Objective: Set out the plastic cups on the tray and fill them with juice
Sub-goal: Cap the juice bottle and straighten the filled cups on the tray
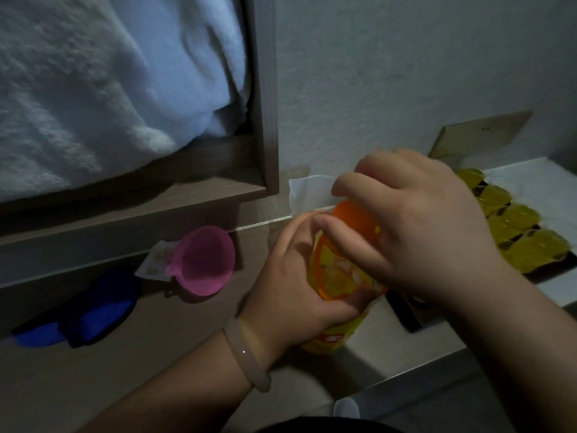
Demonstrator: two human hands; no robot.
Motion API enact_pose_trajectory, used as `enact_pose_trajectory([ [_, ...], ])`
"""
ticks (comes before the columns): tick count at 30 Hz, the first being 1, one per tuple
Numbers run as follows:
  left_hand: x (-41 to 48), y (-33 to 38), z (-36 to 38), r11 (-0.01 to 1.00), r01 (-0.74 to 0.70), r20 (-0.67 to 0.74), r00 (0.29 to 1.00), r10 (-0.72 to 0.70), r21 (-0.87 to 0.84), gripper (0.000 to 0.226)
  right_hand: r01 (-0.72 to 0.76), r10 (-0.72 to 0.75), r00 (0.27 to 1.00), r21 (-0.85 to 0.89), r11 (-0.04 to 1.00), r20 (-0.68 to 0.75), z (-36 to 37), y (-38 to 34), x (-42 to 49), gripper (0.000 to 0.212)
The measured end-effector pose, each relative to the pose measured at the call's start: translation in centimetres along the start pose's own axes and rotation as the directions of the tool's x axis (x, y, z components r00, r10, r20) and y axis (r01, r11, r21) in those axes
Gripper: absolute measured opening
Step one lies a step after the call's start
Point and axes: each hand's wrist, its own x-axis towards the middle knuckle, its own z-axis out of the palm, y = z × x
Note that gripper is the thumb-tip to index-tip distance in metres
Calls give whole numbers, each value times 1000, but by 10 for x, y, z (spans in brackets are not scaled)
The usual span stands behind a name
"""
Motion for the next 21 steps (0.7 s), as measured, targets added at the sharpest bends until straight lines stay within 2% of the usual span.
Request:
enact_pose_trajectory([
  [7, 15, 3, 11, 998, -61, 27, 998, 61, -5, 86, 210, -211, 978, 93, 973, -7, 2, 36, -11, 36],
  [14, 21, 3, 15, 993, -116, -5, 993, 116, -7, 86, 346, -329, 936, 158, 925, -127, 11, 51, -7, 28],
  [21, 27, 4, 18, 992, -125, 39, 991, 125, -8, 83, 286, -274, 958, 212, 934, -87, 18, 51, 1, 32],
])
